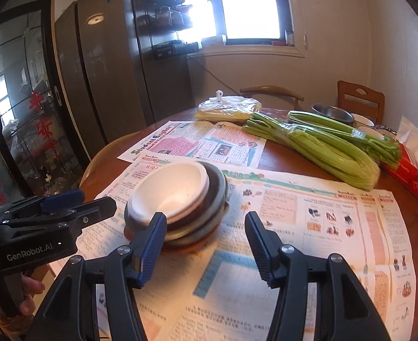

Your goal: Organize plates and bowls

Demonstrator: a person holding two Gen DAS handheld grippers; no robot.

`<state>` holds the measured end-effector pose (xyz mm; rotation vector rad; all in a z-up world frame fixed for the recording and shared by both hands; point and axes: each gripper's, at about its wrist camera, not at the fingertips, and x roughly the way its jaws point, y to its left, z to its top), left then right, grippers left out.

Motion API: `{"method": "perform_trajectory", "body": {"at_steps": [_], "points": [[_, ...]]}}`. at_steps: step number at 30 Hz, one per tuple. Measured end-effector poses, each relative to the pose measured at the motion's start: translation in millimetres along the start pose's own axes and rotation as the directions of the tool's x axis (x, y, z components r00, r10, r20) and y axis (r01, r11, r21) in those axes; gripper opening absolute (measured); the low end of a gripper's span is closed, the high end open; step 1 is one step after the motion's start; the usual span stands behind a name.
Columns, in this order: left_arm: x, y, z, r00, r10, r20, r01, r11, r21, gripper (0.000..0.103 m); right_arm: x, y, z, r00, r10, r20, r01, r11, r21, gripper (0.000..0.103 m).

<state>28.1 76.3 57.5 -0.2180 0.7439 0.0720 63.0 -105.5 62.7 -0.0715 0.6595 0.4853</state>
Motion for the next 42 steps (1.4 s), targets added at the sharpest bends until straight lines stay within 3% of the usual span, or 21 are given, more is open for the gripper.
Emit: {"method": "perform_trajectory", "body": {"at_steps": [11,24,42], "points": [[-9,-19,-46,1.0,0.024,-0.018,-0.024,0.999,0.029,0.069,-32,-15,-43,0.999,-0.039,0.008,0.039,0.999,0.023,0.062],[-23,-19,-83,0.998,0.058,-0.023,-0.057,0.997,0.054,0.069,-50,-4,-77,0.999,-0.032,0.009,0.032,0.999,0.027,0.062],[-26,-17,-93,0.998,0.058,-0.019,-0.057,0.996,0.063,0.07,-59,-4,-94,0.998,-0.062,0.012,0.061,0.997,0.046,0.062]]}}
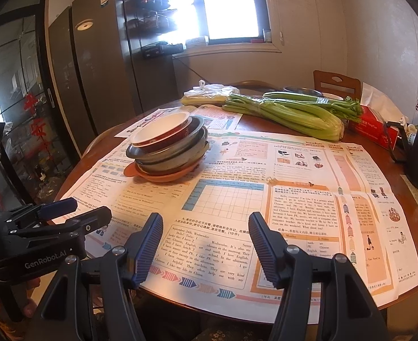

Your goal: Organize plates and bowls

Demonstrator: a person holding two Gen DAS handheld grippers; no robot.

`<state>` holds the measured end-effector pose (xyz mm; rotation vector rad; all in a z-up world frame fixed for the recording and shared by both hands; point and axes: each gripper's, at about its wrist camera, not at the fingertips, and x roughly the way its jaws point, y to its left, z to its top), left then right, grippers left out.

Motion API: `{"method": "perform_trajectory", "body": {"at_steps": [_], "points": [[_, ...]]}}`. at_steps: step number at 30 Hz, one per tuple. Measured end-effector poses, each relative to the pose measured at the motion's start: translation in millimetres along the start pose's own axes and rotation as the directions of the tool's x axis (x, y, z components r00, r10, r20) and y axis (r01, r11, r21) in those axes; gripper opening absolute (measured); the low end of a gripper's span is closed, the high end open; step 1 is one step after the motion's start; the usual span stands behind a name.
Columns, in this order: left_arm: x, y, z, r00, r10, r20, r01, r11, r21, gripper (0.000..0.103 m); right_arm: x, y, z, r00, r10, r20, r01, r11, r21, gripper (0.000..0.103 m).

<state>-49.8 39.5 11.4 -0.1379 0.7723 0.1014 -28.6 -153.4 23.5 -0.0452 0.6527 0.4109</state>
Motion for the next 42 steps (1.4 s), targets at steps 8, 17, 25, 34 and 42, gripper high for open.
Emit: {"method": "perform_trajectory", "body": {"at_steps": [8,17,25,34,42], "points": [[-1,0,0,1.0,-0.003,0.006,0.003,1.0,0.008,0.07,2,1,0,1.0,-0.003,-0.003,0.003,1.0,0.003,0.062],[-2,1,-2,1.0,-0.002,0.009,0.002,1.0,0.015,0.07,6,4,-2,1.0,-0.012,-0.011,0.012,1.0,-0.005,0.062],[-3,0,-4,1.0,-0.01,0.009,0.01,1.0,0.023,0.07,7,4,-3,1.0,-0.026,-0.017,0.025,1.0,-0.006,0.062],[-2,-1,-4,1.0,0.0,0.006,-0.001,1.0,0.03,0.07,9,3,-2,0.999,-0.024,-0.024,0.024,1.0,-0.007,0.062],[2,0,-5,1.0,0.007,-0.005,-0.006,0.999,0.034,0.07,11,2,-1,0.999,-0.025,-0.032,0.025,1.0,-0.005,0.062]]}}
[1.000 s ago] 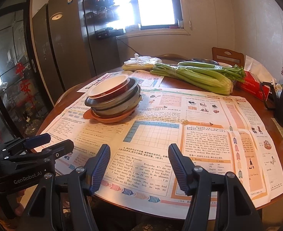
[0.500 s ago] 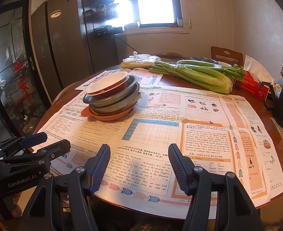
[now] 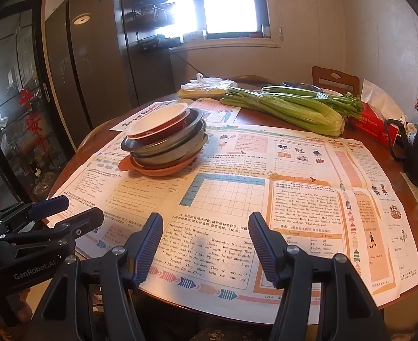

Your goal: Organize plates and bowls

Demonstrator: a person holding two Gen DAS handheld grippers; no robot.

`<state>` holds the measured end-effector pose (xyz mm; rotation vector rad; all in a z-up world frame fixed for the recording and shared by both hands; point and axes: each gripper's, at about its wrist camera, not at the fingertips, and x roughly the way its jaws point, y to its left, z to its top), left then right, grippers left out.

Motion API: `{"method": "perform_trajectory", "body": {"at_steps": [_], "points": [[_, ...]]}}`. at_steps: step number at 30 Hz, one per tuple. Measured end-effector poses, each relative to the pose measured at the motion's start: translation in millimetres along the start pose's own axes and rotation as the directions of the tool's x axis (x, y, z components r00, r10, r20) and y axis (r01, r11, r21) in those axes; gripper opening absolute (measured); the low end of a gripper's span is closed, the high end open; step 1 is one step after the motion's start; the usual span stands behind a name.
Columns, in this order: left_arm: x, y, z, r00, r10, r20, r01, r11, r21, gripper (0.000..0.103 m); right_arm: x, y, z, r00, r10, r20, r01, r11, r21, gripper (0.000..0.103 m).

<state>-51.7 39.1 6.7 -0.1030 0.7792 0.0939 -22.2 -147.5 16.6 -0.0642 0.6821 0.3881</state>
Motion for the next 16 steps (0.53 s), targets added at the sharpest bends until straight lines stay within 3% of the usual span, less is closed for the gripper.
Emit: {"method": "perform_trajectory", "body": {"at_steps": [11,16], "points": [[11,5,10,0.999,0.033,-0.012,-0.033,0.999,-0.001,0.07,5,-3,3,1.0,0.01,-0.002,-0.01,1.0,0.009,0.062],[28,23,31,0.998,0.019,-0.053,-0.02,1.0,-0.003,0.071,12,-12,10,1.0,0.014,-0.006,-0.014,1.0,0.027,0.062]]}}
